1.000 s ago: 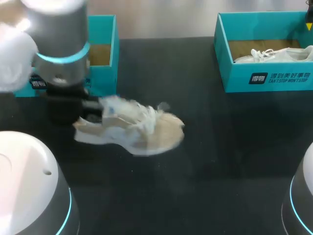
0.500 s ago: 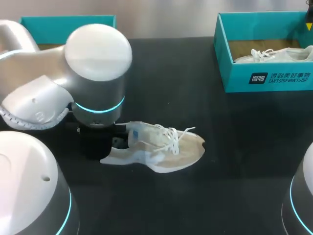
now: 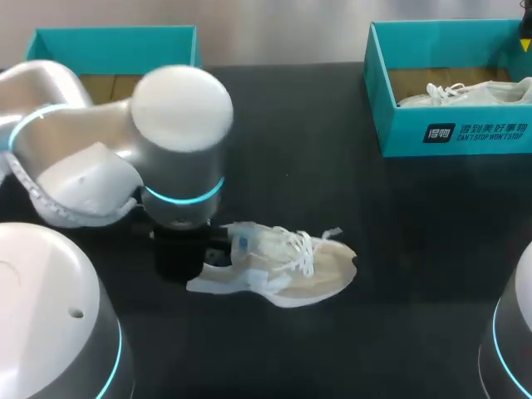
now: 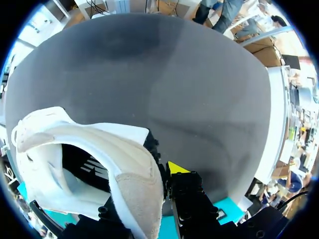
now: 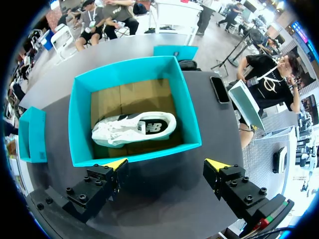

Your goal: Take the shoe out of the shoebox, open the shoe tongue, remove and reinsert the insole, then place the shoe into the shoebox

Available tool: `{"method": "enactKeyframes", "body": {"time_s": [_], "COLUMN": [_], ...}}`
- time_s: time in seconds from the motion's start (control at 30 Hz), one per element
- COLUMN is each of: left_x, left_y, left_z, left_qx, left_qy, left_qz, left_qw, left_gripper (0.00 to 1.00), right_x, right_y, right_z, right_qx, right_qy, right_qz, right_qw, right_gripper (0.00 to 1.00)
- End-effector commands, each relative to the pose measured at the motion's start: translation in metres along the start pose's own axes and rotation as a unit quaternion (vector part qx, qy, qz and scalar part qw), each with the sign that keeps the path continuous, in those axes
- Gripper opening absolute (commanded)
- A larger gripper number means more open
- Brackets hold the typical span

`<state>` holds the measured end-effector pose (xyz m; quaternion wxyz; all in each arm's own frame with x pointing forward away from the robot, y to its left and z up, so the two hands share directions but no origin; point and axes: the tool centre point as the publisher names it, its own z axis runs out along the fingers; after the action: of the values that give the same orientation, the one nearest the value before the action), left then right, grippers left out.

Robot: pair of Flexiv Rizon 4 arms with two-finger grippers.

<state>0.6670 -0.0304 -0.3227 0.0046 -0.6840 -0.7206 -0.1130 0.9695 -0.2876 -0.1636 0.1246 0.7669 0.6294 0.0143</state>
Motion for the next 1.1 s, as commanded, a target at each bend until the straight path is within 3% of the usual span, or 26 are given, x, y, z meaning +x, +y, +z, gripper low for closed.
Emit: {"method": "enactKeyframes", "body": {"time_s": [0.03, 0.4, 1.1], "left_x": [-0.015, -0.024, -0.04], "left_y": [0.0, 0.0, 0.008], "left_z": [0.018, 0.047, 0.063], "left_qx": [0.0, 0.003, 0.045], "left_qy": [0.008, 0.014, -0.008], "left_qz": [0.003, -0.002, -0.006], "left_qw": [1.0, 1.0, 0.999], "left_gripper": [0.0, 0.0, 0.0], "right_x": [0.0, 0.0, 0.0], "right_y": [-0.001, -0.001, -0.001], "right_z": [0.0, 0.0, 0.0], "right_qx": [0.0, 0.0, 0.0], "right_qy": [0.0, 0.0, 0.0], "right_qz": [0.0, 0.0, 0.0], "right_qw": [1.0, 1.0, 1.0], "right_gripper": [1.0, 1.0, 1.0]}}
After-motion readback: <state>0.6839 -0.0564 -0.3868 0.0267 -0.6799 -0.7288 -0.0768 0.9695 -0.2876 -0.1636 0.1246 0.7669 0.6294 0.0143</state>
